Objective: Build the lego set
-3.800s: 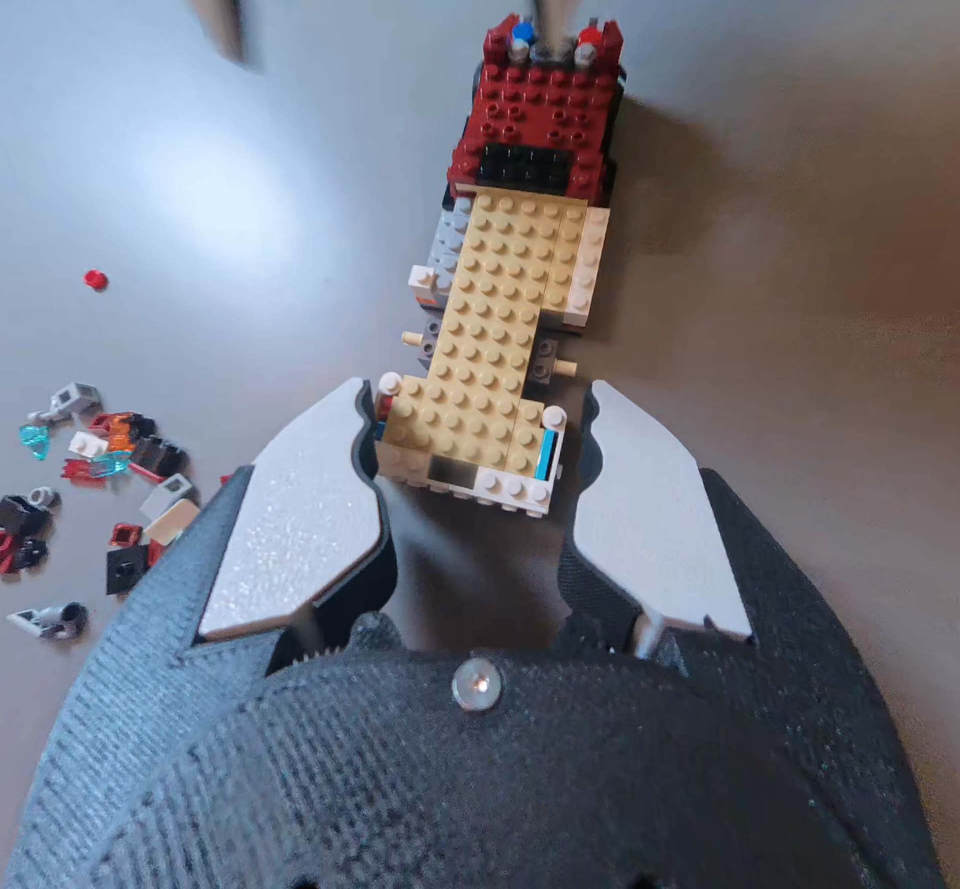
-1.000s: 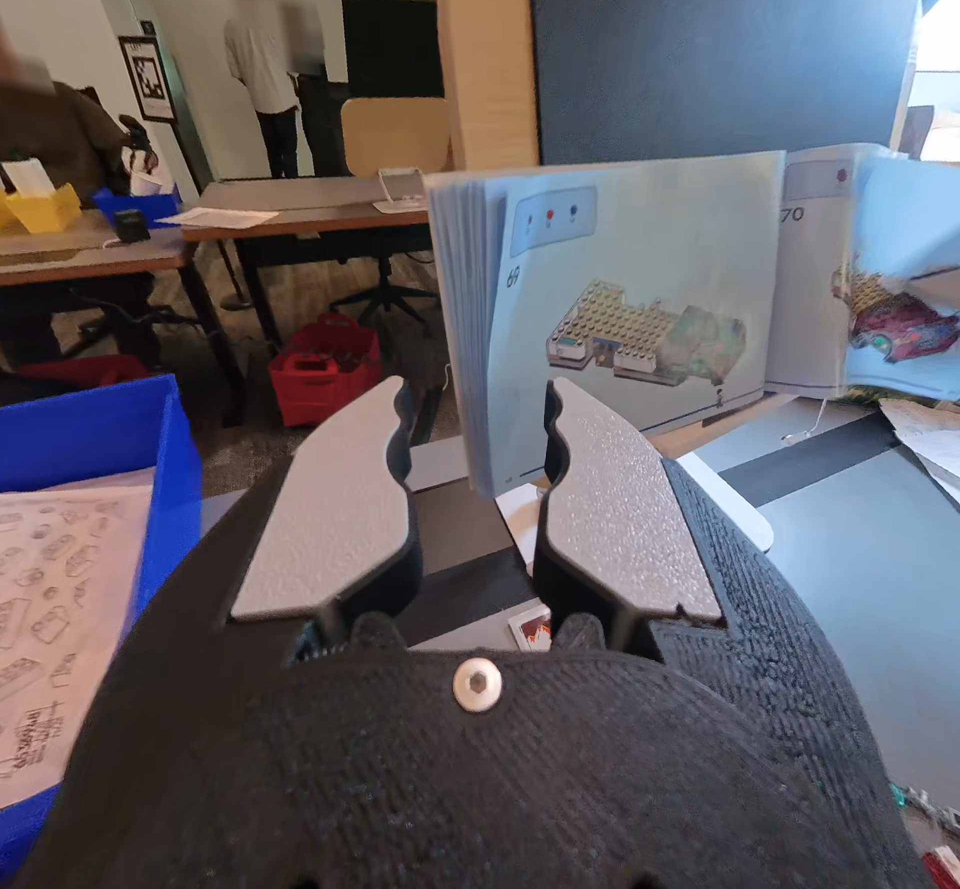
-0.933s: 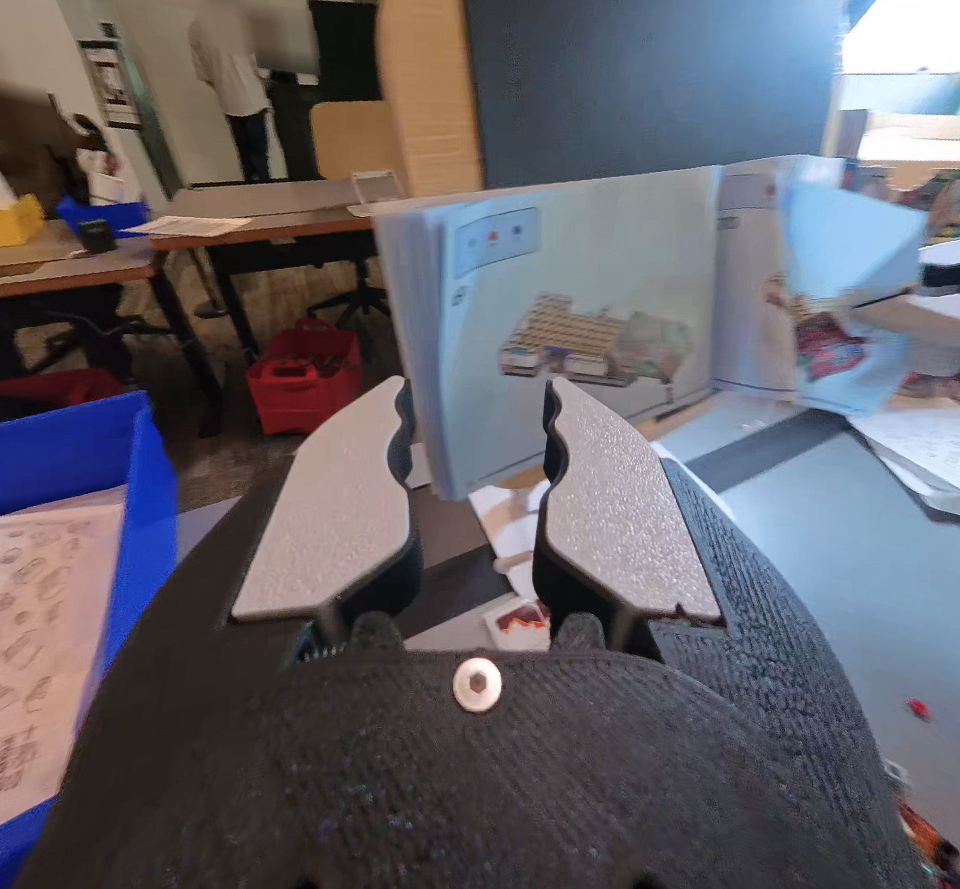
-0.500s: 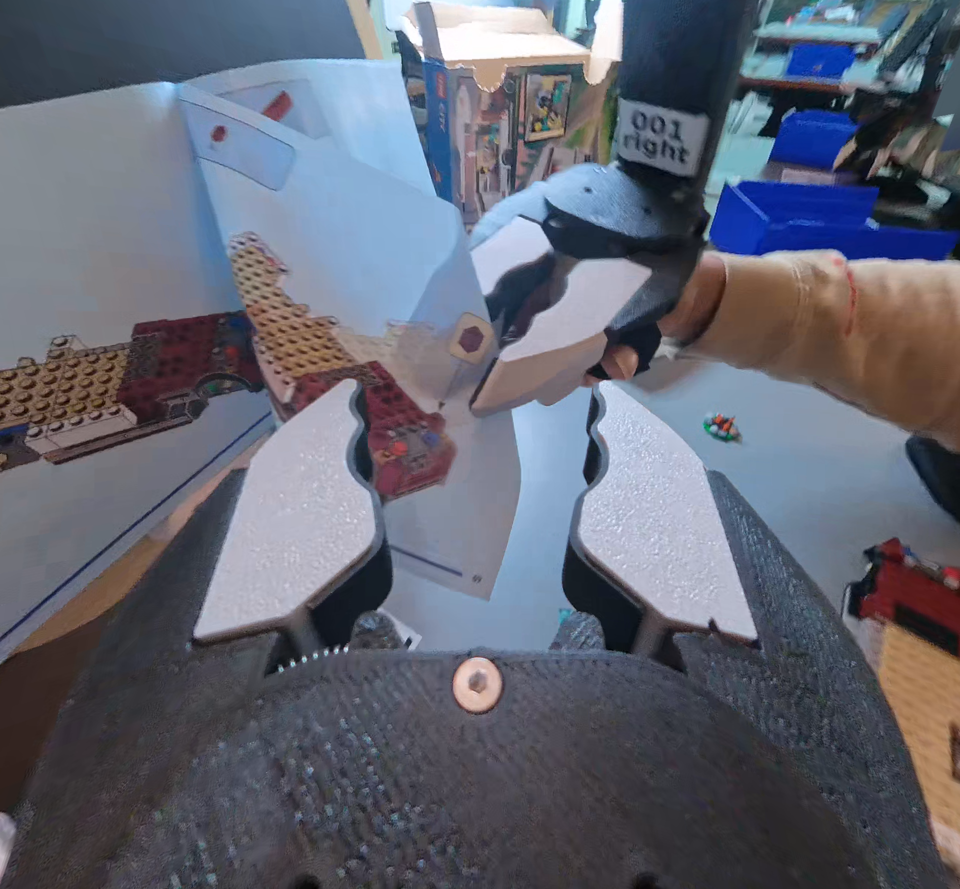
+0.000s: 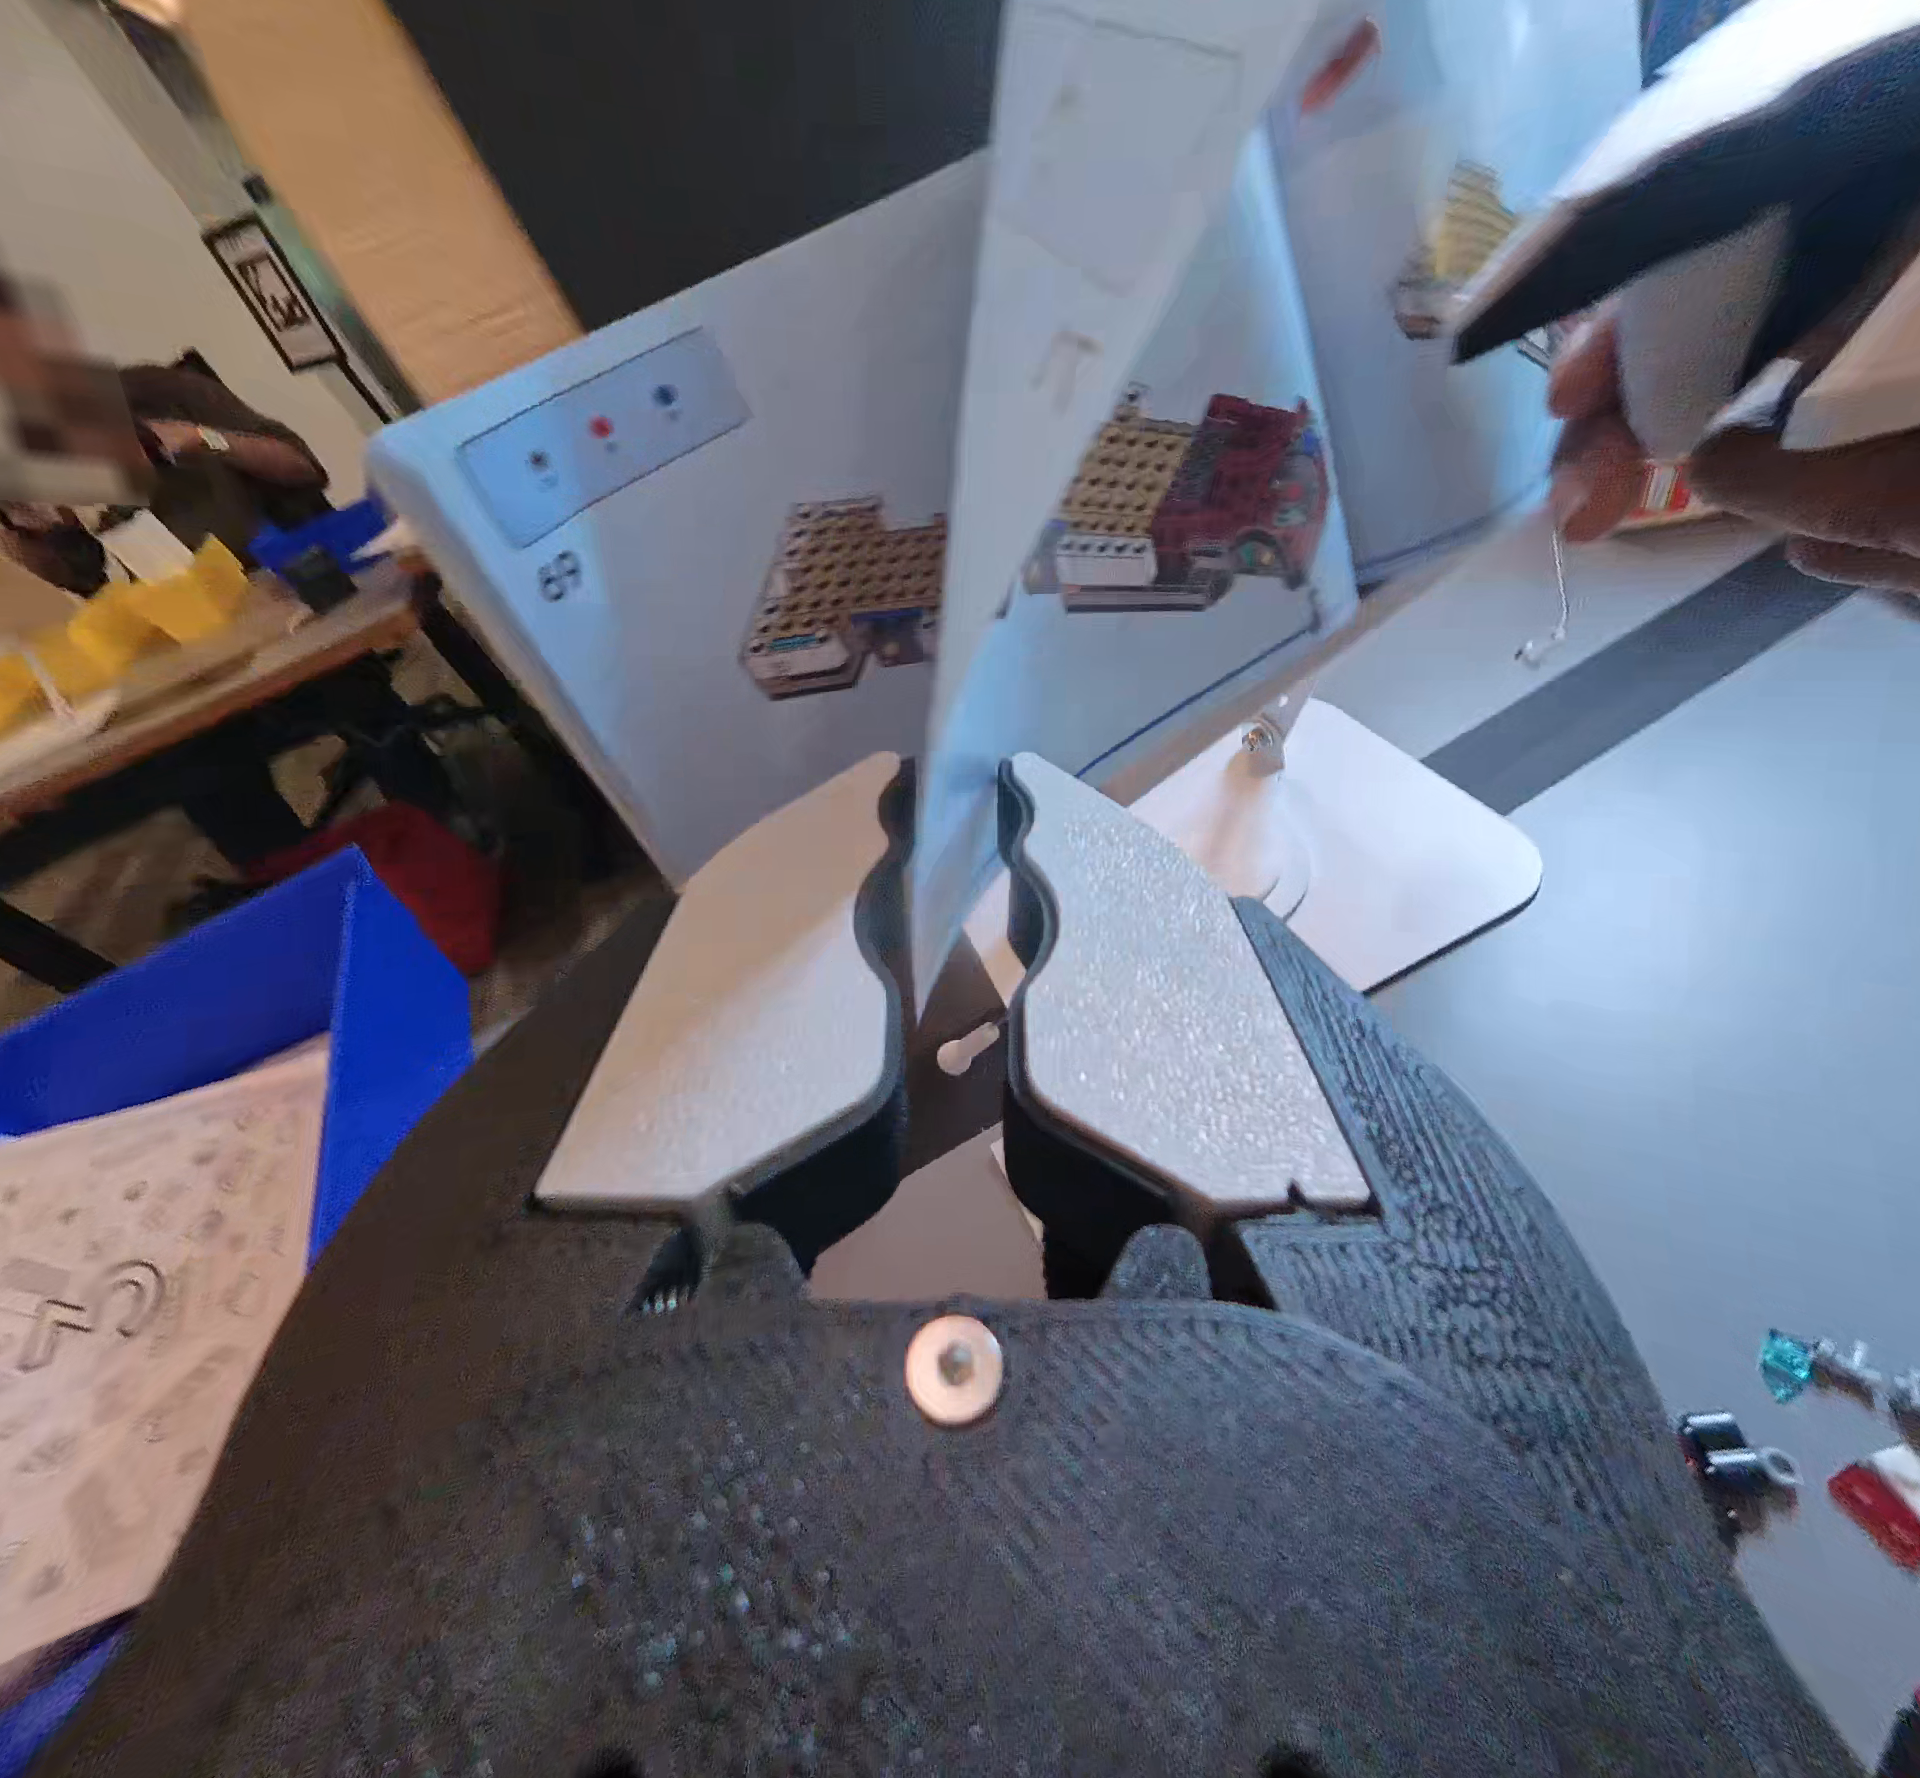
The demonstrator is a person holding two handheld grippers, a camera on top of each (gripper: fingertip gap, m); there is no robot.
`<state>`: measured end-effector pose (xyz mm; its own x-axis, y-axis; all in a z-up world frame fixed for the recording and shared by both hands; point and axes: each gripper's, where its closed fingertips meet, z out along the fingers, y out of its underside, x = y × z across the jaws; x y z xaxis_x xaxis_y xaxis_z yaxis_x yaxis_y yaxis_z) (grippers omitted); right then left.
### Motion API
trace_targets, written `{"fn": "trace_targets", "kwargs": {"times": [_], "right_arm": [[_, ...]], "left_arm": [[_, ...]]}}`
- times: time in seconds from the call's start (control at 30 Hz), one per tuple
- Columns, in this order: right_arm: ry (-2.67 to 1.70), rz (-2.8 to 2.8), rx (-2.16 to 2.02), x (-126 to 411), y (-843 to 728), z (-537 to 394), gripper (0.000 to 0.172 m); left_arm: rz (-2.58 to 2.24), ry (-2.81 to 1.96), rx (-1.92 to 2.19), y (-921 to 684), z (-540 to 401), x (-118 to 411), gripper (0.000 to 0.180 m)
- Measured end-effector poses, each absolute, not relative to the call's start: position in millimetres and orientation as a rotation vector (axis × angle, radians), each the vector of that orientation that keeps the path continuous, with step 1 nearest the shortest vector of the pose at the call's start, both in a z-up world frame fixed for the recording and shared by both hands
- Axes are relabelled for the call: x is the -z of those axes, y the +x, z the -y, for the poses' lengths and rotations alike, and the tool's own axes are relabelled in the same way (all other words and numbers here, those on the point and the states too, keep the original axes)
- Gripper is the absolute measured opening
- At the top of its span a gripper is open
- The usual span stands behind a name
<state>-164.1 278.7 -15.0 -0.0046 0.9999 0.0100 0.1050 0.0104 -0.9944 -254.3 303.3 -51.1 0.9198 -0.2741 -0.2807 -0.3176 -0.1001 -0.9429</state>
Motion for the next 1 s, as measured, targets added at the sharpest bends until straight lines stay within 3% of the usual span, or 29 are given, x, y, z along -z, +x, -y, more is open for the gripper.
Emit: {"fn": "trace_targets", "kwargs": {"times": [0.17, 0.4, 0.53, 0.7, 1.0], "right_arm": [[-1.342, 1.255, -0.405, 34.2, -130.1, -346.5, 0.017], [-1.343, 1.299, 0.104, 56.7, -146.0, -378.3, 0.006], [-1.327, 1.292, 0.13, 55.9, -153.1, -376.0, 0.006], [-1.338, 1.289, 0.072, 51.9, -158.2, -372.9, 0.021], [-1.314, 1.321, -0.021, 56.2, -169.9, -362.0, 0.022]], "left_arm": [[-0.267, -1.75, 0.149, -290.0, -321.3, 52.9, 0.001], [-0.141, -1.831, 0.208, -308.5, -331.8, 80.5, 0.001], [-0.016, -1.857, 0.284, -314.6, -316.1, 87.6, 0.017], [0.054, -1.876, 0.599, -262.1, -288.0, 98.6, 0.037], [0.346, -1.839, 0.965, -209.9, -298.0, 126.8, 0.045]]}}
